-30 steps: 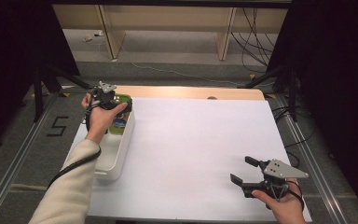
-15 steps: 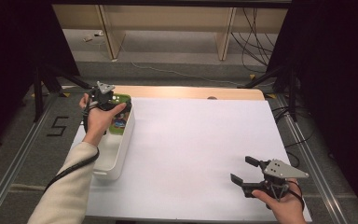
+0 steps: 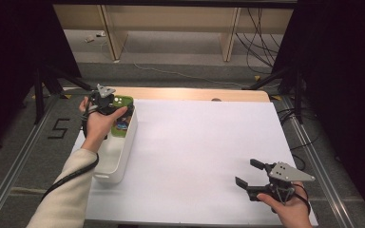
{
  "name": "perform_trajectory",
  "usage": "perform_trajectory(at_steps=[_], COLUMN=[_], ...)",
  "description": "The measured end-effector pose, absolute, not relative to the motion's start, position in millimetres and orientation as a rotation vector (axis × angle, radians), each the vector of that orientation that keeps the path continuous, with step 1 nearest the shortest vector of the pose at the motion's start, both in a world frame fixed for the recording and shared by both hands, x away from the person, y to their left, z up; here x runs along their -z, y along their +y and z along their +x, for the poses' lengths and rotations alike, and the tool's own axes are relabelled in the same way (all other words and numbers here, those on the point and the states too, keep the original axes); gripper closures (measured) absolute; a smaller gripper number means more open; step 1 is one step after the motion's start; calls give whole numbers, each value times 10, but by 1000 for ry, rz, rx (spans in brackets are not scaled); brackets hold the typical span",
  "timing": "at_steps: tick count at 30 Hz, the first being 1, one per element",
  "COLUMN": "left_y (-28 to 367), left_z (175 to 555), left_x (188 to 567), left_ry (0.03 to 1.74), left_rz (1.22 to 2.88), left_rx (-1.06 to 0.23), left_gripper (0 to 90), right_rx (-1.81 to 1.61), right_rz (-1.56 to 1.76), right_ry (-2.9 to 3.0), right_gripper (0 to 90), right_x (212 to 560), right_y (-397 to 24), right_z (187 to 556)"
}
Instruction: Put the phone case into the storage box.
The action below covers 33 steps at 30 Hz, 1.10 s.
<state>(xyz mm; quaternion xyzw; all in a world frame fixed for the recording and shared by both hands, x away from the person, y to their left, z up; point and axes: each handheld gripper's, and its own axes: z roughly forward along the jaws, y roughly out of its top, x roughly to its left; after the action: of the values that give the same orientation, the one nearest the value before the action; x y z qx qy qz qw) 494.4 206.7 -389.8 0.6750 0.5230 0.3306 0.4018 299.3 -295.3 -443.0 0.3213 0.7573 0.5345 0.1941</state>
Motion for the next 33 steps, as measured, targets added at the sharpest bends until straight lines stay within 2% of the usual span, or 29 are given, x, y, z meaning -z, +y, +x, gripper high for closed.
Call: perform_trajectory(at_steps=[33], left_y=[1958], left_z=[4686], left_x=[3790], left_ry=[1205], left_rz=[1680], left_rx=[-794], left_gripper=[0], right_rx=[-1492], right_rz=[907], right_ry=[2115], right_gripper=[157], right_x=[4419], right_y=[-2962], right_z=[2987])
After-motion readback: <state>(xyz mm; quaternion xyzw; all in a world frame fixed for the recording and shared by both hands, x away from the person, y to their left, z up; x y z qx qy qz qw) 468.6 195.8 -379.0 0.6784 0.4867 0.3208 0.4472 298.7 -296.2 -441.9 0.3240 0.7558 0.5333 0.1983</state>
